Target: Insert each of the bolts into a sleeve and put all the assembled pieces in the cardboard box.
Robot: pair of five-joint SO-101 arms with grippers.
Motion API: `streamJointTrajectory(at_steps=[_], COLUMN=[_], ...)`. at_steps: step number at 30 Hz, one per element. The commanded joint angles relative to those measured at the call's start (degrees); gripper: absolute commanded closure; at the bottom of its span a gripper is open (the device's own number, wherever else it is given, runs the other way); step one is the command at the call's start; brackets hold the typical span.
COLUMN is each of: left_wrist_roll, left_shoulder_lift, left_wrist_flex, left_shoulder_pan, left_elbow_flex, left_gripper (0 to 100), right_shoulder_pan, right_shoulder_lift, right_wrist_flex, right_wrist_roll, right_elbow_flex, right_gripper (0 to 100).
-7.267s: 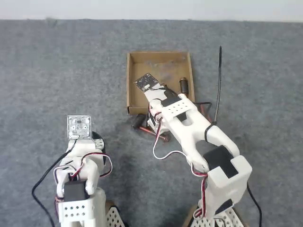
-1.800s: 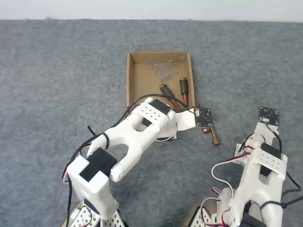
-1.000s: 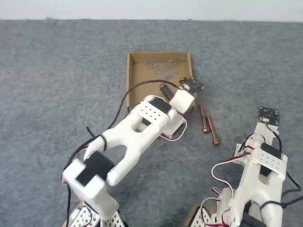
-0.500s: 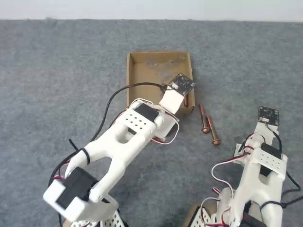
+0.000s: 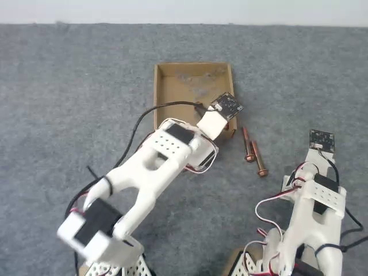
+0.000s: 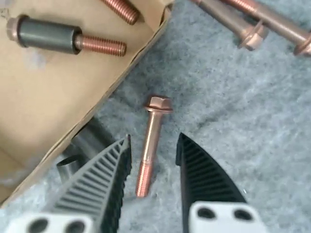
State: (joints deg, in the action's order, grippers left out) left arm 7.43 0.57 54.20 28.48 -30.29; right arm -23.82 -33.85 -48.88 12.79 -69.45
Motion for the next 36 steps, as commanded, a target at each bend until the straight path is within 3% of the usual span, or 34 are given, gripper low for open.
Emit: streamJointTrajectory(at_steps=[1,17,28,32,36], left_wrist_roll=[0.79,0.62,-2.55,0.44,2.90], left_shoulder_lift=[10.20,17.05,31.56,35.43,35.96], left_wrist_flex=[-0.09,1.41,17.23,21.10,23.30], left_shoulder_pan=[-0.35,-1.32,-1.58,-0.70,0.18], left_elbow_flex=[9.63,15.52,34.68,39.52,40.04], left_gripper=[86,86,86,100,99], right_shoulder_pan=[0.75,0.75,0.75,0.75,0.75], right_shoulder_lift=[-2.33,-2.42,-2.42,-2.42,-2.42], right_wrist_flex=[0.40,0.40,0.40,0.48,0.57], right_wrist_roll=[0.53,0.53,0.53,0.53,0.53], right_elbow_flex=[0.53,0.53,0.53,0.53,0.53], right_gripper=[99.3,99.3,99.3,99.3,99.3])
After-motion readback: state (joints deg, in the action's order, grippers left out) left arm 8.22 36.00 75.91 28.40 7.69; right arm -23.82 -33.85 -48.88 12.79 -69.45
